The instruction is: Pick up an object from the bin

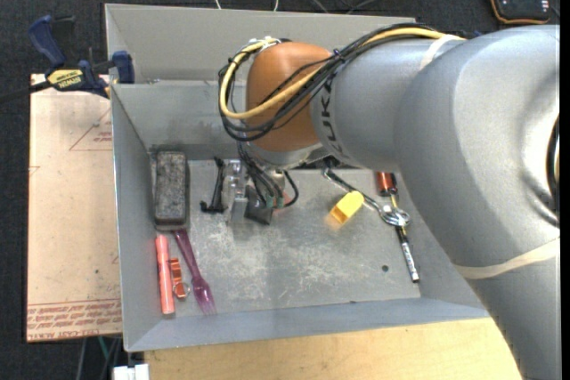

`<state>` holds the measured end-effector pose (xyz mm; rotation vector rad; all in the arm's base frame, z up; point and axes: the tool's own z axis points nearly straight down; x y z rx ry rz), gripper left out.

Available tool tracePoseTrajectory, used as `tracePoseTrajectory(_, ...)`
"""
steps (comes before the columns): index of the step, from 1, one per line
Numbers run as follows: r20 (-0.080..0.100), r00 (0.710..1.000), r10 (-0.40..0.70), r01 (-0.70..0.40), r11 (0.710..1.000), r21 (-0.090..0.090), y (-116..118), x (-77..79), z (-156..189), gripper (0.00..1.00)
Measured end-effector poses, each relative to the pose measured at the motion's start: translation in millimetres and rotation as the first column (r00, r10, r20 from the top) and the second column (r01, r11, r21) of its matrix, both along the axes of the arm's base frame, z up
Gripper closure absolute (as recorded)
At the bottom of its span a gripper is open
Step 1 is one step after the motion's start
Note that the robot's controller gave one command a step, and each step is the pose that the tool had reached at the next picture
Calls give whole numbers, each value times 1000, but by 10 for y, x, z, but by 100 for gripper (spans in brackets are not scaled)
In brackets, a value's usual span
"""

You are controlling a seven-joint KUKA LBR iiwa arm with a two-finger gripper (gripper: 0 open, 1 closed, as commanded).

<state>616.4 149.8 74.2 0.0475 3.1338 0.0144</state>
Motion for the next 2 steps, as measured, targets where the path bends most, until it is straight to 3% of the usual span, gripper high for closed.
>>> tracePoseTrajectory(2,-7,1000,-1,1,1000,-1,-6,-21,837,100)
